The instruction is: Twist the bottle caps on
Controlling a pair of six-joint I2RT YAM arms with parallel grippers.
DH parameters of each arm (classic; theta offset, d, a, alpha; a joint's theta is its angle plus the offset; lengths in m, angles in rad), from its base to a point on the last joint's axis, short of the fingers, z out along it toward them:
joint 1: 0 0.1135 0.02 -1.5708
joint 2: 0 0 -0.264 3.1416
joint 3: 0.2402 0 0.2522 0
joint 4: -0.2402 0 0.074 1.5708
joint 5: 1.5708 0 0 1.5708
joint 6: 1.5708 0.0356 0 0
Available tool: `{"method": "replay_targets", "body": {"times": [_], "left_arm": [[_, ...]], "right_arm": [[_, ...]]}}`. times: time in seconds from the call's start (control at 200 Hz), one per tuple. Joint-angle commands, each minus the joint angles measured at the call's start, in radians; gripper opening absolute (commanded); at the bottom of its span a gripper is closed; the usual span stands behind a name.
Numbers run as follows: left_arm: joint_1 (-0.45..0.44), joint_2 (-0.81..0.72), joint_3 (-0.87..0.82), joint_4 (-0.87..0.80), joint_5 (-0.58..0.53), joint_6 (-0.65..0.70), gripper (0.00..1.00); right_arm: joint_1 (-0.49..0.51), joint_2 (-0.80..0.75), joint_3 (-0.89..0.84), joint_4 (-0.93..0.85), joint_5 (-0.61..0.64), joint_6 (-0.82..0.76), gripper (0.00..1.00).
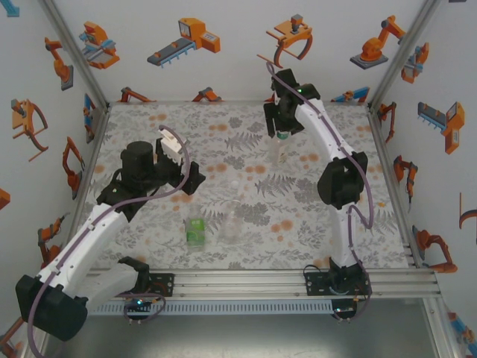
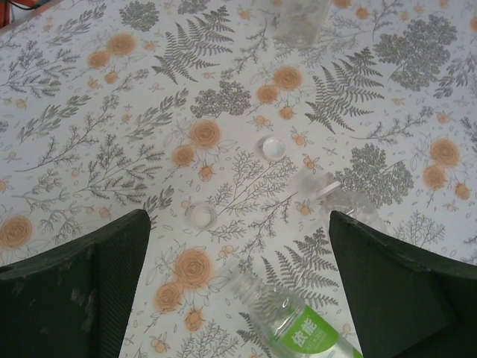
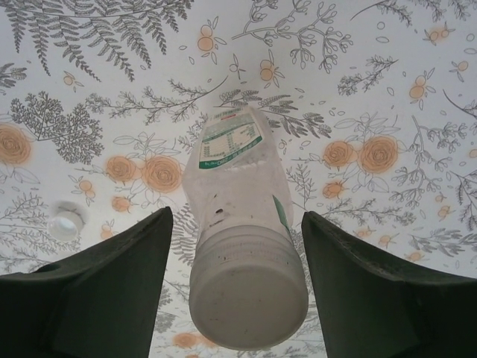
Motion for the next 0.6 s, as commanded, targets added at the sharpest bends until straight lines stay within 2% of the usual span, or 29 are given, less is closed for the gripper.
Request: {"method": "replay_targets", "body": {"times": [0.0, 0.085, 0.165, 0.21, 0.275, 0.406, 0.596], "left_arm": [[0.006, -0.017, -0.014, 0.065, 0.006, -0.036, 0.97], [0.005, 0.008, -0.002, 0.068, -0.045, -0.077, 0.97], [-0.012, 0.074, 0.082, -0.036, -0.123, -0.114, 1.00], [-0.027, 0.112, 0.131, -0.101, -0.161, -0.153, 0.98], [-0.065, 0.143, 0.159, -0.139, -0.200, -0.180, 0.96], [-0.212, 0.190, 0.179, -0.161, -0.339, -0.182, 0.92], [-0.322, 0.321, 0.266, -0.298, -0.399, -0.385, 0.91]], "right_arm": [[-0.005, -0.030, 0.088, -0.054, 0.012, 0.004, 0.68], [-0.007, -0.048, 0.133, -0.086, 0.009, 0.005, 0.68], [-0.006, -0.097, 0.122, -0.093, 0.000, 0.013, 0.68], [-0.006, -0.135, 0.089, -0.082, -0.005, 0.018, 0.68], [-0.005, -0.203, 0.011, -0.050, -0.016, 0.029, 0.68], [-0.004, -0.358, -0.182, 0.032, -0.016, 0.058, 0.67], [-0.005, -0.561, -0.453, 0.127, -0.027, 0.114, 0.67]]}}
